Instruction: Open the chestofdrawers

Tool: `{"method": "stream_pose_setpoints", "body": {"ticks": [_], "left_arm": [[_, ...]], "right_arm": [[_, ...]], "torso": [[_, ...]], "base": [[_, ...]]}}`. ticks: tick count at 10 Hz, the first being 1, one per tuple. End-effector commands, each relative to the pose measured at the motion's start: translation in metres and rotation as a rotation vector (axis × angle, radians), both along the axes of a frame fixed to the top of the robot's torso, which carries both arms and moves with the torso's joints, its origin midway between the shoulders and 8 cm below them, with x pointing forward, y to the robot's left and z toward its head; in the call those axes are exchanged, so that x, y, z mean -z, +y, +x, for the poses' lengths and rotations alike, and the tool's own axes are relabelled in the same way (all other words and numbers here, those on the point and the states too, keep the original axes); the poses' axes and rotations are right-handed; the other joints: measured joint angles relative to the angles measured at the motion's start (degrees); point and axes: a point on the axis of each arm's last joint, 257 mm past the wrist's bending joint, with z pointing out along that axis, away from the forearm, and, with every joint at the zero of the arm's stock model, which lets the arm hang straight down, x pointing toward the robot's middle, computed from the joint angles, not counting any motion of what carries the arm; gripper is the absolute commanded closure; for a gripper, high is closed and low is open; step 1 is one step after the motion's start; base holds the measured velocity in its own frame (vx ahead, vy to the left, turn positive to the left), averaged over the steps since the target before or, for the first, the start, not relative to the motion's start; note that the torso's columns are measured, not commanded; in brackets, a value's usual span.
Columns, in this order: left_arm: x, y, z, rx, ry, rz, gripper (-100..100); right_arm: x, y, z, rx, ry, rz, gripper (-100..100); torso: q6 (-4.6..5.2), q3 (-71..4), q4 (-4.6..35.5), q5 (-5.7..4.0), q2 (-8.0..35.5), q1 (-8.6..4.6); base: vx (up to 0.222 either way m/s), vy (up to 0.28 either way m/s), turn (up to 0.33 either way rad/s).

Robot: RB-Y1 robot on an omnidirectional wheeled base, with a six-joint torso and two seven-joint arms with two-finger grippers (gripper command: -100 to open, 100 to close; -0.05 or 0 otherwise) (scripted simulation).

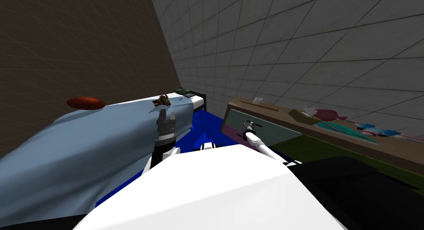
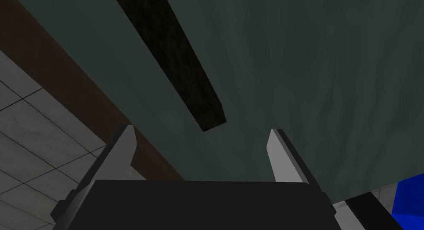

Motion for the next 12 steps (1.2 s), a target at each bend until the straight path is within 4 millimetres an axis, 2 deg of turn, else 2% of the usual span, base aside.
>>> {"method": "stream_pose_setpoints", "body": {"ticks": [1,7,8,9,12], "left_arm": [[0.000,0.000,0.000,0.000,0.000,0.000,0],[0.000,0.000,0.000,0.000,0.000,0.000,0],[0.000,0.000,0.000,0.000,0.000,0.000,0],[0.000,0.000,0.000,0.000,0.000,0.000,0],[0.000,0.000,0.000,0.000,0.000,0.000,0]], "right_arm": [[0.000,-0.012,-0.003,0.025,0.000,0.000,-100],[0.000,-0.053,-0.015,0.114,0.000,0.004,-100],[0.000,-0.049,-0.014,0.105,0.001,0.002,-100],[0.000,-0.036,-0.009,0.076,0.000,0.002,100],[0.000,-0.006,-0.001,0.013,0.000,0.000,100]], "torso": [[0.01,0.09,0.03,0.05,0.16,0.26],[0.01,-0.09,-0.04,0.00,-0.13,0.00],[0.01,-0.09,-0.04,0.00,-0.14,0.02],[0.02,-0.11,-0.05,0.01,-0.18,0.07],[0.19,0.03,0.10,0.18,0.08,0.24]], "base": [[-0.015,-0.027,0.175],[-0.055,-0.016,0.160],[-0.021,-0.009,0.022],[0.033,-0.001,-0.306],[0.085,0.035,-0.224]]}}
